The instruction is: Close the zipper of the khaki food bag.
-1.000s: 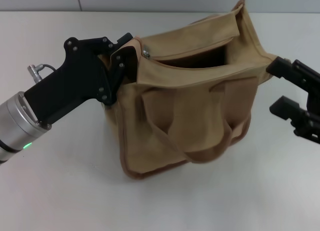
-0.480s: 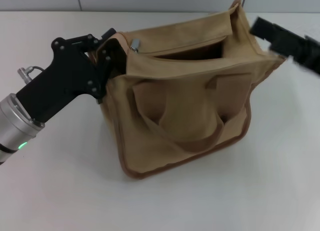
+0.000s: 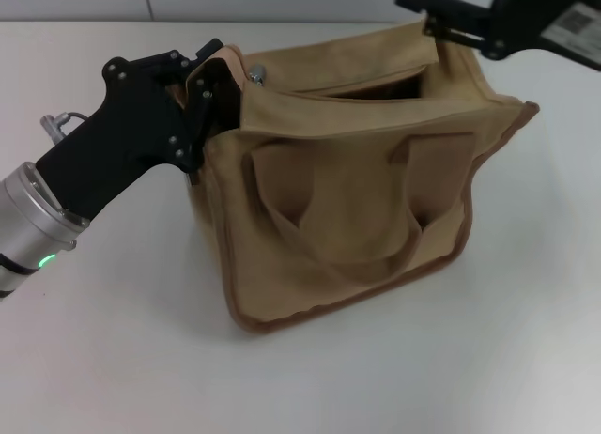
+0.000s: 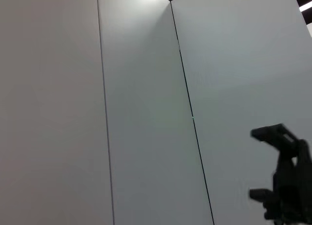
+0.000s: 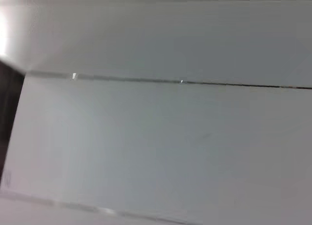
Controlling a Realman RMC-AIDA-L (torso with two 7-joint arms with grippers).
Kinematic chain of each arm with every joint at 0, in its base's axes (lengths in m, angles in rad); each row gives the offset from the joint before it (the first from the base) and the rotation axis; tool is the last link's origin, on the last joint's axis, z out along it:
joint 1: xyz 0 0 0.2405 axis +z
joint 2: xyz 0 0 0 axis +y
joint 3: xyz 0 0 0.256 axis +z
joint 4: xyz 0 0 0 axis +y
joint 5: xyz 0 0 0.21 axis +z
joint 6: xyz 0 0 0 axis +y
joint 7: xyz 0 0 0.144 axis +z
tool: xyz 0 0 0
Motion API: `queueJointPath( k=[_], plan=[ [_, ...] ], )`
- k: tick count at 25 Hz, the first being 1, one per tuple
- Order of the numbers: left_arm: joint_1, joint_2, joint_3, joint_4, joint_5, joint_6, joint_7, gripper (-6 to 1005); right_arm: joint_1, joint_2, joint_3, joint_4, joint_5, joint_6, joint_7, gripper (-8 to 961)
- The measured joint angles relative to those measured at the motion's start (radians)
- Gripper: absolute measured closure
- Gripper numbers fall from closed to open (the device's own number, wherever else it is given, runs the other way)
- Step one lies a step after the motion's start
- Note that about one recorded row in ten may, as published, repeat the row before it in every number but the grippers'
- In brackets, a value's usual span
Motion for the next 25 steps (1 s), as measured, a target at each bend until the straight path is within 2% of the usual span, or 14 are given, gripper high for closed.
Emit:
queueJointPath(
  k=[4,8,11,17,25],
  plan=[
    [-0.013,0.0,0.003,0.001,0.0,0.0,0.0,975,0.012,0.011,0.005,0.069,0.022,0.082,0.09,185],
    [-0.028,0.0,0.005,0.007,0.0,0.002,-0.001,975,0.012,0.052,-0.004,0.079,0.027,0.137,0.105,185],
    [-0.039,0.0,0.003,0.008,0.0,0.002,-0.001,975,0.02,0.071,-0.021,0.087,0.025,0.16,0.101,185],
    [-0.043,0.0,0.002,0.009,0.0,0.001,-0.001,975,0.041,0.076,-0.076,0.13,0.026,0.17,0.082,185],
    [-0.044,0.0,0.0,0.005,0.0,0.003,-0.001,975,0.011,0.076,-0.084,0.143,0.022,0.178,0.063,185]
  ],
)
